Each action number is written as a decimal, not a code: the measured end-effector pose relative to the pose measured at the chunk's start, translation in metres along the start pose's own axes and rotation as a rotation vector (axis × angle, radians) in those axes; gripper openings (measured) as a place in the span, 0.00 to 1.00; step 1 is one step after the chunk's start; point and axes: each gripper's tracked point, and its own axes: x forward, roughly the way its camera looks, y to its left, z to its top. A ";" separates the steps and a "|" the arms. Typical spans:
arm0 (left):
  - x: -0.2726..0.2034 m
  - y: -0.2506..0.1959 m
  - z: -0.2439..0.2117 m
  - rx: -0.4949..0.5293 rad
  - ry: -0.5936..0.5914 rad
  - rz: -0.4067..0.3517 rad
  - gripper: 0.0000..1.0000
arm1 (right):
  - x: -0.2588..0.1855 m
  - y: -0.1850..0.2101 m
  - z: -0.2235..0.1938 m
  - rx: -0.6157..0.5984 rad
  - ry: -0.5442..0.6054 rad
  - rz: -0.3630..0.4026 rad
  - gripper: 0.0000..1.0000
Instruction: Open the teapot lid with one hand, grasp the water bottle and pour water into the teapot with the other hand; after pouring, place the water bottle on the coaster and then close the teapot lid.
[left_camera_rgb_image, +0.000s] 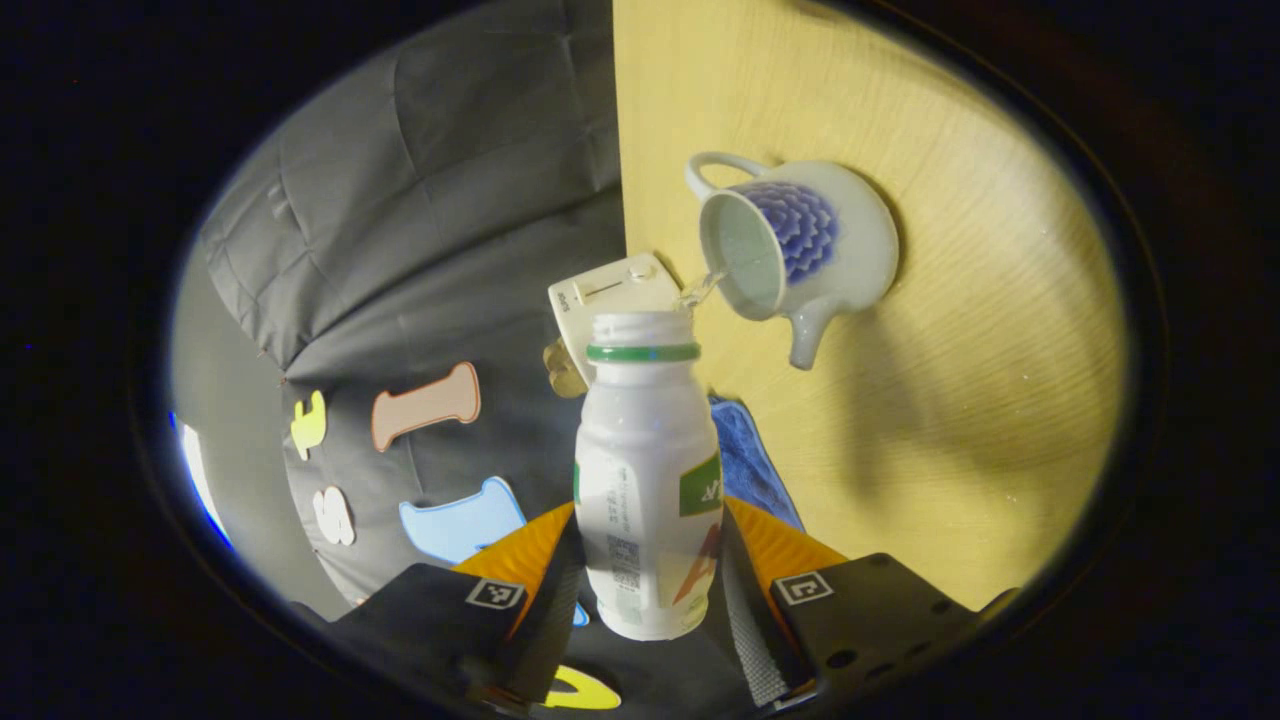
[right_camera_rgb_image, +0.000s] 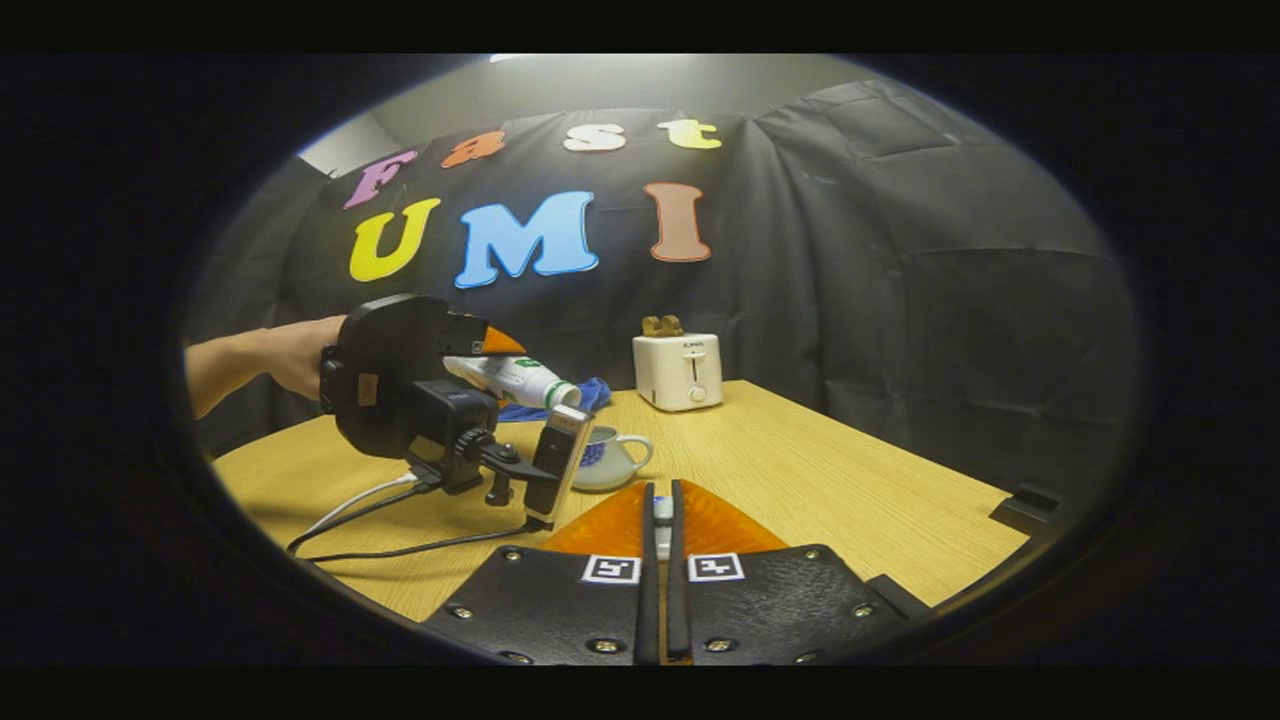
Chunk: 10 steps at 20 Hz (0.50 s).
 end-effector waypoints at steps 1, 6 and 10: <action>0.001 -0.001 0.000 0.007 -0.001 -0.005 0.76 | 0.000 0.000 0.000 0.000 -0.001 -0.001 0.00; 0.000 0.001 0.006 0.016 -0.015 -0.006 0.76 | 0.001 0.001 -0.005 0.008 0.014 0.012 0.04; -0.001 0.004 0.008 0.037 -0.017 -0.003 0.76 | 0.001 0.000 -0.005 0.020 0.013 0.013 0.00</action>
